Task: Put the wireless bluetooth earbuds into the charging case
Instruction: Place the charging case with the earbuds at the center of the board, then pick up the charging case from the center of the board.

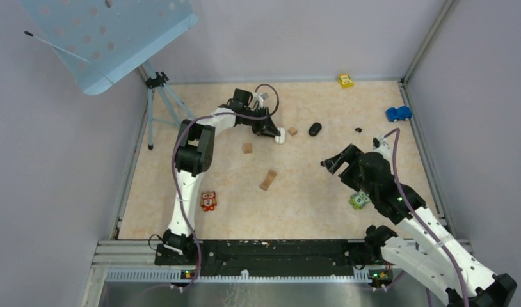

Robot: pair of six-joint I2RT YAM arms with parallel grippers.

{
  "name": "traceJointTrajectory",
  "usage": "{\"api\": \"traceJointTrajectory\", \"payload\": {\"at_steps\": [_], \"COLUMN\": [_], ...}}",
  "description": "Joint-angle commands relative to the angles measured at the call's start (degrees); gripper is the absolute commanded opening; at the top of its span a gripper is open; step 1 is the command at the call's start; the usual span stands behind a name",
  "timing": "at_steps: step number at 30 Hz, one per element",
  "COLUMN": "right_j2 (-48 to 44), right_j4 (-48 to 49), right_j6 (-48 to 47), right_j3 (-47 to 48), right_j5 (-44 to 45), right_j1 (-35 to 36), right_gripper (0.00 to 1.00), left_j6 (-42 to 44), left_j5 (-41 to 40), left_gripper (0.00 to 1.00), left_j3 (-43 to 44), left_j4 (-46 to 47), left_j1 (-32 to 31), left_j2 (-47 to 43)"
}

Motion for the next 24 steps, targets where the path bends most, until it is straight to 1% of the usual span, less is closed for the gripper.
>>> {"api": "traceJointTrajectory", "payload": {"at_steps": [1,4,5,6,8,9,11,13,14,17,19,20,21,24], "right_j2": [-0.99,-1.48,-1.73,-1.81,-1.3,-0.76,0.87,3.13,4.29,8.82,12.23,14.13,16.02,20.42], "right_j4": [-4.75,-5.4,-5.11,-4.67,-4.46,-5.24,-7.71,-11.31,-11.14,-8.01,-6.85,-6.14,-4.59,3.32], "right_j6": [-0.32,-0.12,-0.03,-0.03,-0.33,-0.61,-0.92,1.13,0.78,-3.8,-6.41,-7.52,-9.13,-11.37], "right_j3": [0.87,0.62,0.34,0.05,-0.05,0.28,1.96,4.37,5.53,7.62,8.73,9.3,9.64,9.18], "right_j5": [2.41,3.1,3.11,2.95,2.9,3.46,5.7,7.37,6.9,4.67,6.62,7.56,6.29,-5.05], "right_j1": [-0.1,-0.05,-0.08,-0.12,-0.08,-0.07,-0.06,-0.17,-0.29,-0.36,-0.38,-0.55,-1.47,-8.91], "right_gripper": [0.8,0.81,0.81,0.82,0.84,0.86,0.87,0.88,0.89,0.89,0.9,0.92,0.94,0.94], "left_j6": [1.09,2.34,2.64,2.82,3.24,3.57,4.59,6.94,8.4,11.9,12.4,12.64,12.95,13.73], "left_j5": [-1.76,-4.11,-4.74,-5.21,-6.12,-6.78,-8.76,-12.85,-15.36,-20.43,-21.26,-21.42,-21.95,-23.13], "left_gripper": [0.0,0.0,0.05,0.13,0.36,0.45,0.57,0.69,0.74,0.77,0.77,0.77,0.77,0.77], "left_j3": [3.56,3.53,3.58,3.59,4.11,4.52,5.03,5.24,5.15,4.65,2.49,0.46,-2.2,-11.17], "left_j4": [-1.29,-2.42,-2.81,-3.04,-3.78,-4.39,-5.85,-8.31,-9.91,-14.39,-16.3,-16.2,-15.85,-13.66], "left_j1": [0.4,0.66,0.74,0.86,0.99,0.97,1.01,0.96,0.99,1.04,0.7,0.3,-0.3,-3.45], "left_j2": [2.61,2.51,2.5,2.36,1.64,1.02,-0.92,-3.79,-5.44,-10.36,-14.81,-17.52,-20.8,-29.76]}}
